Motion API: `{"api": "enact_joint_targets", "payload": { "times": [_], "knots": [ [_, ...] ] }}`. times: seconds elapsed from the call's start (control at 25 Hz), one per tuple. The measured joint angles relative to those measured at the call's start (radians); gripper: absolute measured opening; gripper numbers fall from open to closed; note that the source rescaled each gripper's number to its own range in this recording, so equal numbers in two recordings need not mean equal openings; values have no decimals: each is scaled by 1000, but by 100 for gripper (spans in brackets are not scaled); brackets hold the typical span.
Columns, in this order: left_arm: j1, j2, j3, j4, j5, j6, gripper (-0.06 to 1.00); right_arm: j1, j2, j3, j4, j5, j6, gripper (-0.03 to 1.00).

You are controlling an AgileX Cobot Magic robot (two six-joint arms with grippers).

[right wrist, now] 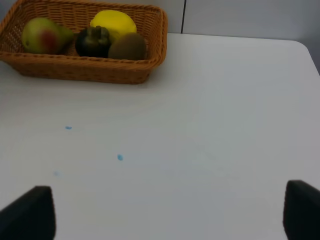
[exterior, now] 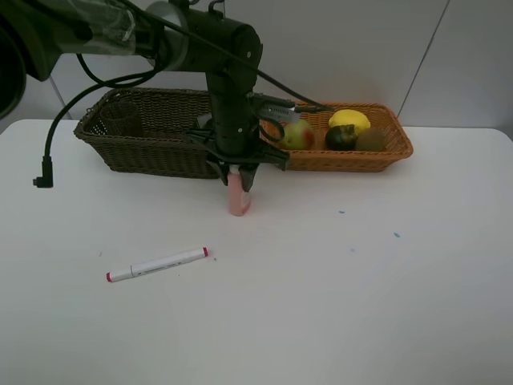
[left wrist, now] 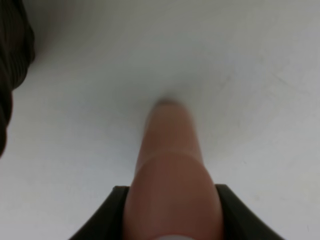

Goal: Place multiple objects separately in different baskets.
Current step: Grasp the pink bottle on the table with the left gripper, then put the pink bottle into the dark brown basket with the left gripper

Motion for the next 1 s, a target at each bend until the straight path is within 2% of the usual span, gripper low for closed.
{"api": "enact_joint_targets", "payload": {
  "times": [0.36, 0.64, 1.0],
  "knots": [
    [1, -71, -64, 1, 125, 24, 40, 0, 0, 0, 0, 0, 0, 100],
    [1, -181, -187, 5, 140, 26, 40, 0, 0, 0, 0, 0, 0, 100],
    [25, -231, -244, 135, 147, 2, 40, 0, 0, 0, 0, 0, 0, 100]
  ]
}}
